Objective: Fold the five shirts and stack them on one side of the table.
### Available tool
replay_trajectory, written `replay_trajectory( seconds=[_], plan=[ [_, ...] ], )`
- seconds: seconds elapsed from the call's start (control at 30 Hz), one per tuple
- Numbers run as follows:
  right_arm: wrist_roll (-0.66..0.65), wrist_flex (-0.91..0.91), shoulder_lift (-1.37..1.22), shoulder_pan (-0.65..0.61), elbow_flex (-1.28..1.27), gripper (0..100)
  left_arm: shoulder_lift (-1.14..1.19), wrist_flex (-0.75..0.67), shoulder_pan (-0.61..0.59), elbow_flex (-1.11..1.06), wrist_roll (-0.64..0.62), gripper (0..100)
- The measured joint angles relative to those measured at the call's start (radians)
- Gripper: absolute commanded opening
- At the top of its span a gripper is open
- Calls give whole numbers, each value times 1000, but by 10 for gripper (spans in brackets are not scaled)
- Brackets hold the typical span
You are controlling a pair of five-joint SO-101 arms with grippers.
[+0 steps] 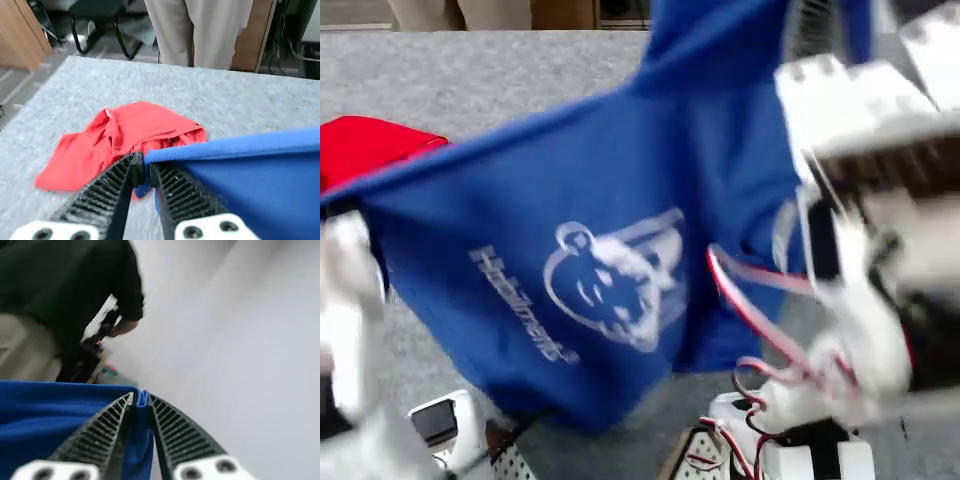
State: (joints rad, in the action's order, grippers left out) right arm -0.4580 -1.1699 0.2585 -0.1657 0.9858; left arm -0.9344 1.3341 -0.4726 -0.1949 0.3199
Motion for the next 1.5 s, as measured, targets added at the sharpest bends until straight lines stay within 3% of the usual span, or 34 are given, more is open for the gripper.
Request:
replay_trajectory(
  seconds=[0.2,0.3,0.4,0.6,0.77,1.0,1.2,1.33,1.5],
  plan=[
    [0,327,-5,-46,-466,3,319,-408,0,-23,-89,18],
    [0,488,-20,-77,-655,3,473,-491,23,37,-130,18],
    [-2,595,-81,-86,-753,3,601,-509,68,100,-143,18],
    [-2,615,-204,-87,-744,3,703,-511,124,130,-147,18],
    [-2,505,-209,-86,-663,3,703,-408,127,130,-143,18],
    [-9,229,-209,-80,-592,3,700,-198,127,92,-26,18],
    [-86,97,-219,-57,-592,3,548,-164,127,-91,51,18],
    [-95,196,-281,-57,-614,3,411,-252,127,-236,54,18],
    [-69,483,-443,-51,-606,3,381,-586,130,-391,-26,18]
  ],
)
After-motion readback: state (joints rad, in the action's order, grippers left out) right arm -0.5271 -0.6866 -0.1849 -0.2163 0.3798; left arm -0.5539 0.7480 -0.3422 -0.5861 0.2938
